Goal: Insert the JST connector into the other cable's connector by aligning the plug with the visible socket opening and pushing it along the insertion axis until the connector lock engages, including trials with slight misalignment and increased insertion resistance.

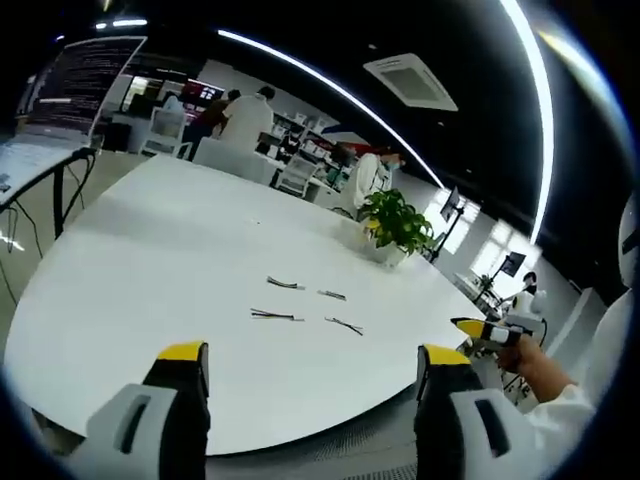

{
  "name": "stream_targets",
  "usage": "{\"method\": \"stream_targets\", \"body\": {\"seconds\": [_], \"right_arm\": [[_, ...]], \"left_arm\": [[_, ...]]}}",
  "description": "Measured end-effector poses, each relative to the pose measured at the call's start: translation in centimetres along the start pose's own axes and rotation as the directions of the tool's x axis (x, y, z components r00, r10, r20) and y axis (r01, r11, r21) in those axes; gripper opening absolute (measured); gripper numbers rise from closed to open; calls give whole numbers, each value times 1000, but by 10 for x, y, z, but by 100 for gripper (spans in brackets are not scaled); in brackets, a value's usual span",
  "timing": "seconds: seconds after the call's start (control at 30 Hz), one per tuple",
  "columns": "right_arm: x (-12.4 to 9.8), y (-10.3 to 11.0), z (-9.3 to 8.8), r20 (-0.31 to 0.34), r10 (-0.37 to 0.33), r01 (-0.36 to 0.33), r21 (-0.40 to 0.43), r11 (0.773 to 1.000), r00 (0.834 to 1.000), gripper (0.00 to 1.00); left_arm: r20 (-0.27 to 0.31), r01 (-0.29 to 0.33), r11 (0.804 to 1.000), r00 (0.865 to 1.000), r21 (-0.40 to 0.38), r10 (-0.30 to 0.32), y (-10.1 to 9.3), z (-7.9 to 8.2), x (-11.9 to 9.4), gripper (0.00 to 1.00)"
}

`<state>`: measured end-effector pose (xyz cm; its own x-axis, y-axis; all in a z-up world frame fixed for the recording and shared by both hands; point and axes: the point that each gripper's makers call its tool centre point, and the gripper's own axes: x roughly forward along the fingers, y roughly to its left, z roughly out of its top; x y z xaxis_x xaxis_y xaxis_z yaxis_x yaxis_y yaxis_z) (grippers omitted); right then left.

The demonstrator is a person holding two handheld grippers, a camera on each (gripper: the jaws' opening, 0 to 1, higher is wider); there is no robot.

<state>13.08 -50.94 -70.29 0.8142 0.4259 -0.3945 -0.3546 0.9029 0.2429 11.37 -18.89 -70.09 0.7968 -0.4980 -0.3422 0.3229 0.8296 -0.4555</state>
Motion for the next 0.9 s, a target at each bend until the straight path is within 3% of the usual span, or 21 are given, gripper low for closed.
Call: {"method": "stream_targets", "body": {"seconds": [0.9], "right_arm": [[0, -2, 0, 5, -9, 9, 12, 1000, 1000, 53]], "left_arm": [[13, 6, 1000, 1000, 4, -6, 5, 7, 2, 83]]}}
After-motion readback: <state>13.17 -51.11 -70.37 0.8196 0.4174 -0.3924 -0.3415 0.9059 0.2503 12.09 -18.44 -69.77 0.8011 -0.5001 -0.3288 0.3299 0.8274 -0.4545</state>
